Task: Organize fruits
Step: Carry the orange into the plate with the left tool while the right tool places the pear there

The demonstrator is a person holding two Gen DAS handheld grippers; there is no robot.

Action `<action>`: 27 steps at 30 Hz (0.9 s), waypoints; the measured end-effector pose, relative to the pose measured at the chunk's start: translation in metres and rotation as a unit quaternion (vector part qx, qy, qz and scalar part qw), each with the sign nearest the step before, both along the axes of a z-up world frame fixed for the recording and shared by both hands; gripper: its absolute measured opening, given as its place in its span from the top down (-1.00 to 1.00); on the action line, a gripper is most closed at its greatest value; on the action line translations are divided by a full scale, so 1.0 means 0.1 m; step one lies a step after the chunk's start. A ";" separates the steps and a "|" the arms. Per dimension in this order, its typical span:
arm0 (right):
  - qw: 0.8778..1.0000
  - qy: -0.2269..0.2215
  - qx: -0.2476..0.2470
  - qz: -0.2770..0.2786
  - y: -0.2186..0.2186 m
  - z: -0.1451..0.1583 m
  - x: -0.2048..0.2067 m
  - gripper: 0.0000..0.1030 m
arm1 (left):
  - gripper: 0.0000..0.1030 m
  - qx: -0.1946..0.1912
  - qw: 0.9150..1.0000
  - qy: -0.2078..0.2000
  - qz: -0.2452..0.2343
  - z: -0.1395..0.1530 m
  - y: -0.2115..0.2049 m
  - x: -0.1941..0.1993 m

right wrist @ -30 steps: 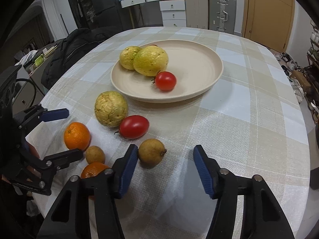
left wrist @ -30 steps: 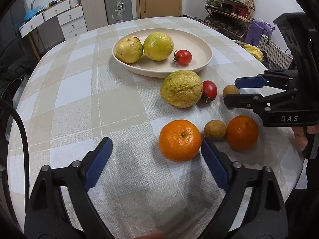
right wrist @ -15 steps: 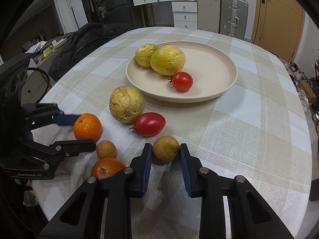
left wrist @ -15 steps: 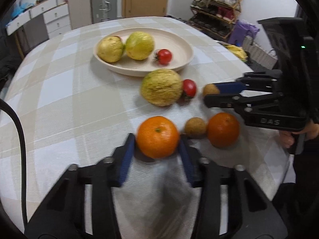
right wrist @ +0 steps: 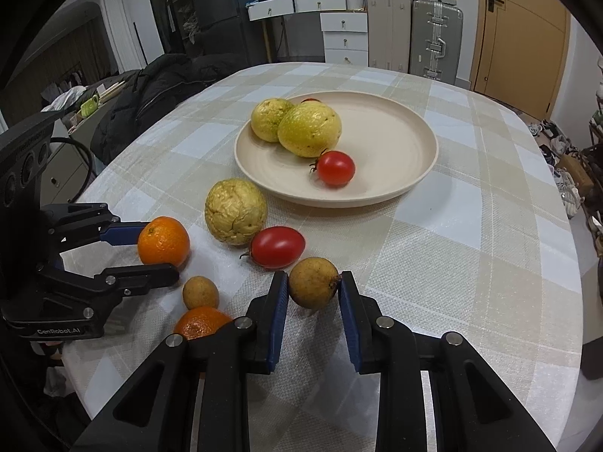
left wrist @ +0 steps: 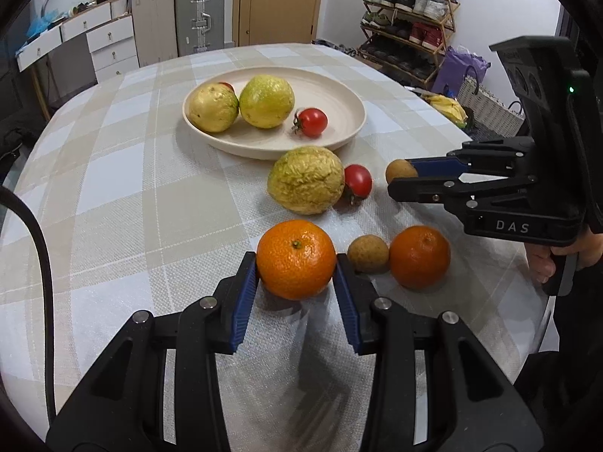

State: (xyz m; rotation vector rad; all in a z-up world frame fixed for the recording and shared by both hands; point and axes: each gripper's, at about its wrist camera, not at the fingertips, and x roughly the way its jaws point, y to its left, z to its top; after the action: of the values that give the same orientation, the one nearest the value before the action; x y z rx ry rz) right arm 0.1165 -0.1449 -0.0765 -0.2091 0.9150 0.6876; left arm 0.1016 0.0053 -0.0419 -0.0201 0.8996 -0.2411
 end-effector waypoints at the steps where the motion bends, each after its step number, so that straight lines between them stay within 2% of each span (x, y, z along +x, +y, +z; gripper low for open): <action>1: 1.000 -0.001 0.001 -0.003 -0.01 0.01 0.00 0.46 | 0.28 -0.001 1.000 -0.003 0.002 0.01 0.01 0.00; 12: 0.998 -0.024 0.039 -0.029 -0.14 0.17 0.04 0.46 | 0.28 -0.018 0.999 -0.028 0.040 0.11 0.17 0.00; 27: 0.994 -0.042 0.085 -0.049 -0.25 0.27 0.06 0.46 | 0.28 -0.010 0.994 -0.057 0.088 0.19 0.31 0.03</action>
State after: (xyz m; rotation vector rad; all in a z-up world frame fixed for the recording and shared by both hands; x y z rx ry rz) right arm 0.1223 -0.1701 -0.0492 -0.0410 0.7776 0.6562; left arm 0.1051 0.0367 -0.0226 -0.1029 0.7772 -0.0866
